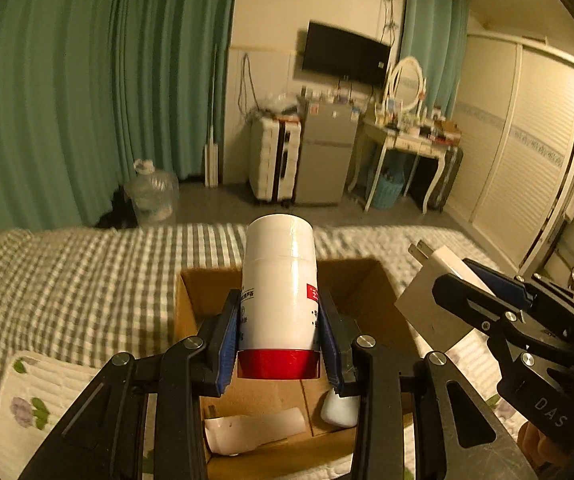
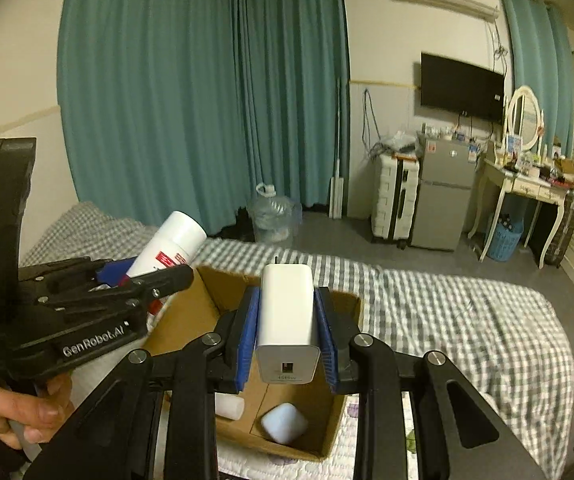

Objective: Organize rigid objects
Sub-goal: 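Lift and carry the pill bottle and white charger over the box with both tools, then open both tools to release the pill bottle and charger into the box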

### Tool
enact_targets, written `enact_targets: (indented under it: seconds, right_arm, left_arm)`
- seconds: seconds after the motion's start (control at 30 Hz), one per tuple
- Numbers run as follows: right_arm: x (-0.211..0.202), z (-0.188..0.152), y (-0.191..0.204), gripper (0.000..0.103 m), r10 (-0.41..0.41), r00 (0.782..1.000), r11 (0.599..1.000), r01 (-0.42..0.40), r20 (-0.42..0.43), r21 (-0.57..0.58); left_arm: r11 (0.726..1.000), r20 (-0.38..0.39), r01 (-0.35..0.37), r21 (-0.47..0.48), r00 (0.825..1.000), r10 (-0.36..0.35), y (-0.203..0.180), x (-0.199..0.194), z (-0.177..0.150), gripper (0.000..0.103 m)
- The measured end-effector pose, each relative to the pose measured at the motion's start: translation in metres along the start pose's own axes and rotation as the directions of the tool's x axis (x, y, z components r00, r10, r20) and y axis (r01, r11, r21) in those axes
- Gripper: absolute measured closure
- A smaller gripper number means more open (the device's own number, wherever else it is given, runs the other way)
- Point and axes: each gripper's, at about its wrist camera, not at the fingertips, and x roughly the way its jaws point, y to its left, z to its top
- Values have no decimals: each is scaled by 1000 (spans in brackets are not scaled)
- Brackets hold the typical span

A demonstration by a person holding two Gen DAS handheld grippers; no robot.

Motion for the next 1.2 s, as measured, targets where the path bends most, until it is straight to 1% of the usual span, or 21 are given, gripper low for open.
enact_targets:
  seconds: [0.17,0.27,0.37,0.5,0.63,0.7,0.73,0.77,0.87,1.0,1.07,1.17,1.2]
  right_arm:
    - [49,-18,-10,76,8,997,1000,-8,-81,8]
    - [73,-31,-16,76,9,991,1000,-9,-130,6]
    - [95,-44,-22,76,8,984,1000,-6,-180,10]
    - [113,-58,-27,76,4,974,1000,-1,-228,15]
    - [123,-71,-25,75,-17,964,1000,14,-266,-14]
    - [125,-74,-25,75,-30,963,999,24,-268,-26]
    - [125,-73,-26,75,-32,963,999,25,-269,-29]
    - [124,-73,-27,75,-27,962,1000,22,-272,-23]
    - [119,-71,-27,75,-27,962,1000,26,-272,-7]
    - [93,-60,-25,75,-62,976,998,60,-208,-16]
    - [79,-49,-25,74,-71,982,997,70,-174,-14]
    - [59,-35,-24,63,-78,988,997,77,-131,-6]
    - [48,-30,-23,58,-83,991,997,83,-109,-6]
  left_arm:
    - [1000,-88,-14,-9,996,13,9,40,-17,67]
    - [1000,-124,-27,-7,992,26,11,55,-25,67]
    - [1000,-157,-21,-19,987,18,13,69,-33,67]
    - [997,-151,-71,42,986,77,8,75,-38,67]
    - [998,-156,-54,42,986,60,6,77,-38,64]
    - [999,-160,-37,30,986,41,6,77,-37,63]
    - [999,-161,-31,20,986,34,7,77,-35,61]
    - [999,-162,-31,10,986,32,8,76,-34,58]
    - [999,-148,-41,-23,988,38,16,66,-28,55]
    - [997,-95,-39,-71,995,32,26,43,-16,55]
    - [995,-64,-38,-92,997,32,30,28,-9,53]
    - [993,-14,-24,-112,1000,22,32,1,3,50]
    - [993,4,-21,-113,1000,22,31,-9,7,50]
